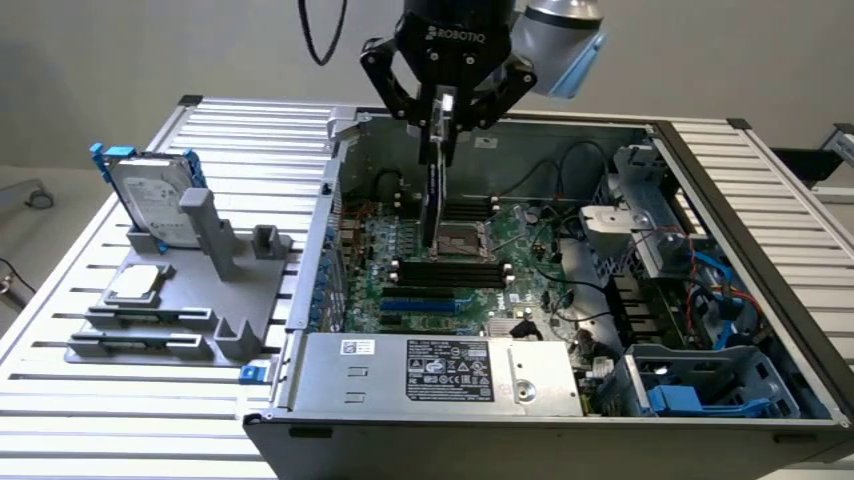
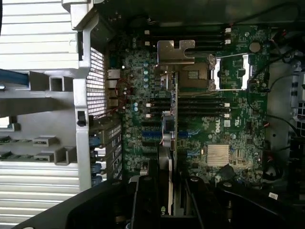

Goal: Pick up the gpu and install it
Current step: 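Pick up the gpu and move the gpu toward the slot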

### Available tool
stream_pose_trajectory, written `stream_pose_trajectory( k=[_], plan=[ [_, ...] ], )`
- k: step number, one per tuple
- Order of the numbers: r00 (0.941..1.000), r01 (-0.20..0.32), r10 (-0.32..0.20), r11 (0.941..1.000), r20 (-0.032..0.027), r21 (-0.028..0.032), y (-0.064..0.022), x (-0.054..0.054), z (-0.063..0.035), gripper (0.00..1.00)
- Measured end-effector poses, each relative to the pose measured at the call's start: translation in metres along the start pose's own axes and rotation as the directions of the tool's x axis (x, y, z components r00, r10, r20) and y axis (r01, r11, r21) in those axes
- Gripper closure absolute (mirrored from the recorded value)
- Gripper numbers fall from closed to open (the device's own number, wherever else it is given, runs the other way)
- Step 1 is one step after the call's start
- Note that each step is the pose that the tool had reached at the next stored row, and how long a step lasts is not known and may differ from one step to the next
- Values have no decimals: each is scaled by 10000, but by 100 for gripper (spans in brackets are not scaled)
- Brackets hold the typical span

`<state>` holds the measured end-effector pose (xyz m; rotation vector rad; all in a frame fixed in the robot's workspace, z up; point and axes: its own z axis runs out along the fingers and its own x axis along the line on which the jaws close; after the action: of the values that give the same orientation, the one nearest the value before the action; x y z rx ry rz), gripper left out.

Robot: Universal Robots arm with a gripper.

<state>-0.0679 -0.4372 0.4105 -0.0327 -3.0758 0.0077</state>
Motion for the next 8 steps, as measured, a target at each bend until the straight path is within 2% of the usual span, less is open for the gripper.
stream_pose_trajectory(
  k=[4, 8],
  plan=[
    [10000, 4, -4, 10000, 1, 23, 28, -171, 62, 73],
    [10000, 71, -71, 10000, 1, 28, 81, -204, 132, 73]
  ],
)
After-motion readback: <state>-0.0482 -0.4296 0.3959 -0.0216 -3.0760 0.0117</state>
